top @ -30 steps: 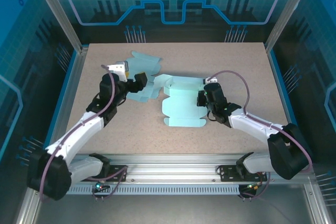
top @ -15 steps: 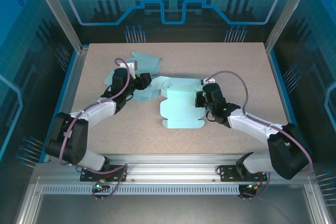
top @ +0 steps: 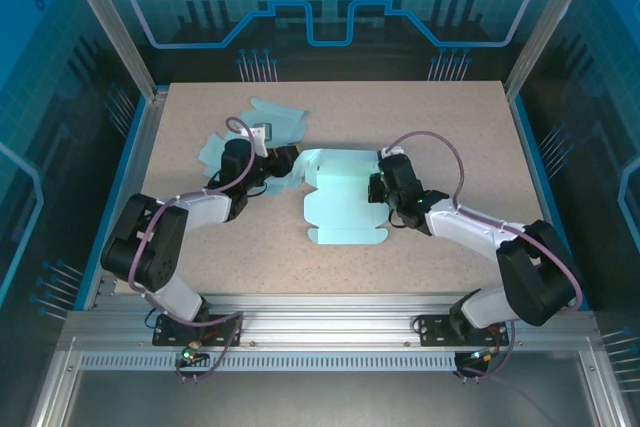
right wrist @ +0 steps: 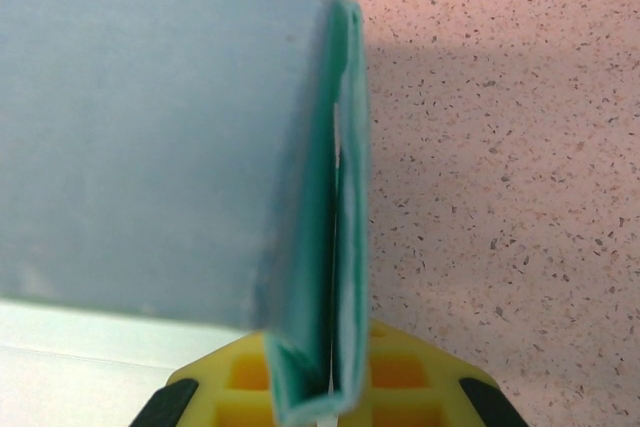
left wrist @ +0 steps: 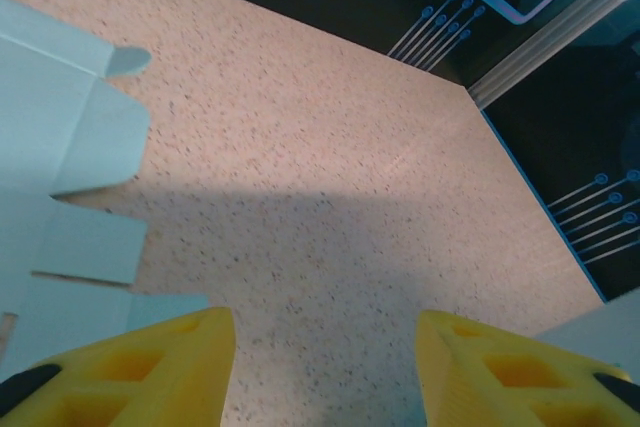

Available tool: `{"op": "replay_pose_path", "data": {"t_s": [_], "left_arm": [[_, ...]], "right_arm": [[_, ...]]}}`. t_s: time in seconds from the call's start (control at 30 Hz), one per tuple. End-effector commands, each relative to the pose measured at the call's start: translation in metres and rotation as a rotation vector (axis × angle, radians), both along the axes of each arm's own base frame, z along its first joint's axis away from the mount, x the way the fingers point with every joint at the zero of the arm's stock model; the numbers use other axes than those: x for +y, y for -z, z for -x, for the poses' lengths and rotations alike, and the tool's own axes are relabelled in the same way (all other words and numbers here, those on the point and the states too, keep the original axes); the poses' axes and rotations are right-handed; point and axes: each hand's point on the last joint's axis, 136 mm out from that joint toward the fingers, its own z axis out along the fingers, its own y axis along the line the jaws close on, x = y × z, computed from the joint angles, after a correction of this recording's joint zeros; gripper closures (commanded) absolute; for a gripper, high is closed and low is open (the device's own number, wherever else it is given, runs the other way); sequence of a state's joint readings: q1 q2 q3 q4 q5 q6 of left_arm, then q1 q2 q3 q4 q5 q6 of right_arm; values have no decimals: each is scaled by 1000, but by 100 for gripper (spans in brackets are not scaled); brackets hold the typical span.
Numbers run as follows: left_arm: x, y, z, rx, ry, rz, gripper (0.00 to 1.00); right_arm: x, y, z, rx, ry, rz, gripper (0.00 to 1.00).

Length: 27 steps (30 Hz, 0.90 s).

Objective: Fold the paper box

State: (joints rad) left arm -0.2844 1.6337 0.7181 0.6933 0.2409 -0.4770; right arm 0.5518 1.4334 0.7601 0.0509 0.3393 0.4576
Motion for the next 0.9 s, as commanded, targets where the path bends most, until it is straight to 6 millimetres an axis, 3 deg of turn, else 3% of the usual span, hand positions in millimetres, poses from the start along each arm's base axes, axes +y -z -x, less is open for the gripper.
{"op": "replay_pose_path", "data": {"t_s": [0.0,0.6,0.73,0.87], "left_arm": [[-19,-10,8,-35,62,67,50],[-56,1,25,4,149,224,57],[-64,7,33,-10,186,157,57],[-59,10,45,-34,212,52,56]], "right_arm": [[9,-6,-5,-2,9,-18,100],[14,2,-5,37,5,-24,100],[13,3,-5,48,8,-14,100],[11,5,-5,60,15,0,100]]}}
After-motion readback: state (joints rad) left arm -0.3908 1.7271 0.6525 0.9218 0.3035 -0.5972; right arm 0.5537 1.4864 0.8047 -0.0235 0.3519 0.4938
